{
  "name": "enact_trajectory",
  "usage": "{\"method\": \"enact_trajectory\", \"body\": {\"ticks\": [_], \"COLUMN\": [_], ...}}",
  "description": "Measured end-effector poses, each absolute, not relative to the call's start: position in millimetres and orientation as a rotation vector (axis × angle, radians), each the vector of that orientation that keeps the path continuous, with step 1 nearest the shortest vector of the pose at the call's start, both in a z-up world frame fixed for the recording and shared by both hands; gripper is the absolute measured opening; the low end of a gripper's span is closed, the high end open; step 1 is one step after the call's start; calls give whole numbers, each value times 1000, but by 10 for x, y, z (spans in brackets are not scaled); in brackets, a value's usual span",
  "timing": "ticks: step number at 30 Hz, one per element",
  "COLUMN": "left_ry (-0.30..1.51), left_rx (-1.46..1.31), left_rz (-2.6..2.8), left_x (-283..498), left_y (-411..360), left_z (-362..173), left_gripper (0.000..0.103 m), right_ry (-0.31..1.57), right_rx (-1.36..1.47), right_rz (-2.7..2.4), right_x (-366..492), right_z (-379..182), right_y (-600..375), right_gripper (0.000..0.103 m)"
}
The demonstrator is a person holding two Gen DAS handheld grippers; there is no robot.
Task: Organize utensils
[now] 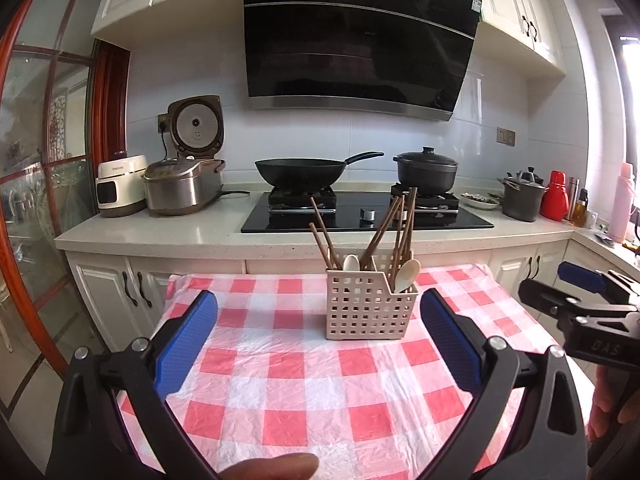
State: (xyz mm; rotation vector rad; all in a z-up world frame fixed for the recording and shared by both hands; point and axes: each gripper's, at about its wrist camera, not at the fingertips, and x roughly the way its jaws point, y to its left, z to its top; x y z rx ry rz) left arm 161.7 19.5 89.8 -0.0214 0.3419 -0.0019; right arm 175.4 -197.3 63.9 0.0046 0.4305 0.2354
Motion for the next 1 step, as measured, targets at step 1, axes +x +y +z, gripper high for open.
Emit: {"method": "enact_trajectory", "body": {"ticks": [1], "left_ry": [342], "left_rx": [-24], "left_rz": [-4], "left_x": [1615], "left_y": [192], "left_z": [896], "left_gripper": [98], "right_ry": [430], "right_rx": [3], "right_rz": [236], "right_x": [1755], "right_z": [641], "right_y": [-1974], "right_gripper": [84]}}
